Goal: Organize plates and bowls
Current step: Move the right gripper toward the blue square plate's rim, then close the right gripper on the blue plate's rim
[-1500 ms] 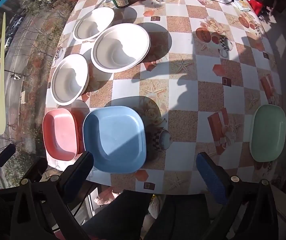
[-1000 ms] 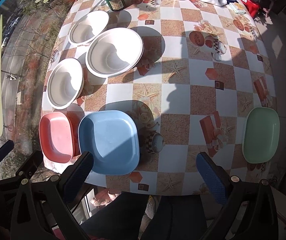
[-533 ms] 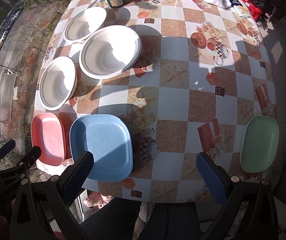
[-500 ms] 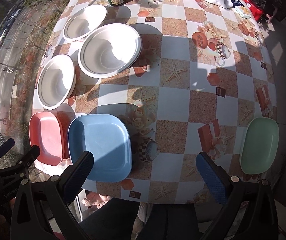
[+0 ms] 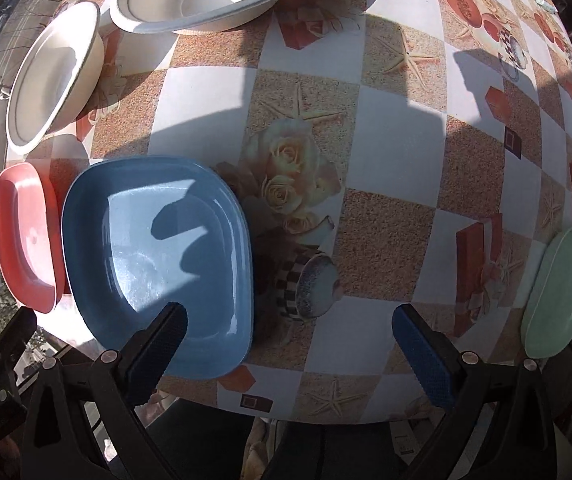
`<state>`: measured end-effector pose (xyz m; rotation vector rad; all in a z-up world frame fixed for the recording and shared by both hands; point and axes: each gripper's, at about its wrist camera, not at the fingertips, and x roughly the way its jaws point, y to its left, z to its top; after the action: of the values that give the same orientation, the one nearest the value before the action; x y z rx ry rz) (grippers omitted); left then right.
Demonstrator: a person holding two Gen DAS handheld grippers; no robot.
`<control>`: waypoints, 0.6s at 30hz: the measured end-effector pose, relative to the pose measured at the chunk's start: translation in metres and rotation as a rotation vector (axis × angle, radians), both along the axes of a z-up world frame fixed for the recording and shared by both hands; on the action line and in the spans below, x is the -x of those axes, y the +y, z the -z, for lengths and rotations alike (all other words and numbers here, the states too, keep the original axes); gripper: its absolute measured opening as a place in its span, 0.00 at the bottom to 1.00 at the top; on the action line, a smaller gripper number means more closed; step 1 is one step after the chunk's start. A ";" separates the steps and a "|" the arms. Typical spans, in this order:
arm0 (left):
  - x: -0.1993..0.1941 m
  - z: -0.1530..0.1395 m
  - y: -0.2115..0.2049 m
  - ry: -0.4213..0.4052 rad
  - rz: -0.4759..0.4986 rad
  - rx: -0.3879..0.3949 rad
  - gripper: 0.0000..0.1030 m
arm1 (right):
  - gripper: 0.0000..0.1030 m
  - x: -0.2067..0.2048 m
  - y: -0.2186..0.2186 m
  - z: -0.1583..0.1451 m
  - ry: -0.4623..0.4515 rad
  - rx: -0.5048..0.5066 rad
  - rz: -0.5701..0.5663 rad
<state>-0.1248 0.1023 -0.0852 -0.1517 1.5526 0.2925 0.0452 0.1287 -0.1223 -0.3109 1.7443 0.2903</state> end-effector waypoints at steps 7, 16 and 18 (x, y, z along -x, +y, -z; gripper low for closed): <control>-0.005 0.002 -0.008 0.011 0.041 -0.001 1.00 | 1.00 0.003 0.006 0.052 -0.050 0.019 -0.004; -0.032 0.013 -0.049 0.015 0.142 0.036 1.00 | 1.00 0.010 -0.048 0.085 -0.033 0.044 0.087; -0.038 0.016 -0.060 0.018 0.160 0.050 1.00 | 1.00 0.011 -0.064 0.095 -0.030 0.056 0.111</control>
<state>-0.0872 0.0425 -0.1016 -0.0633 1.5808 0.1294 0.0342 0.0652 -0.2174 -0.2567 1.7358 0.1558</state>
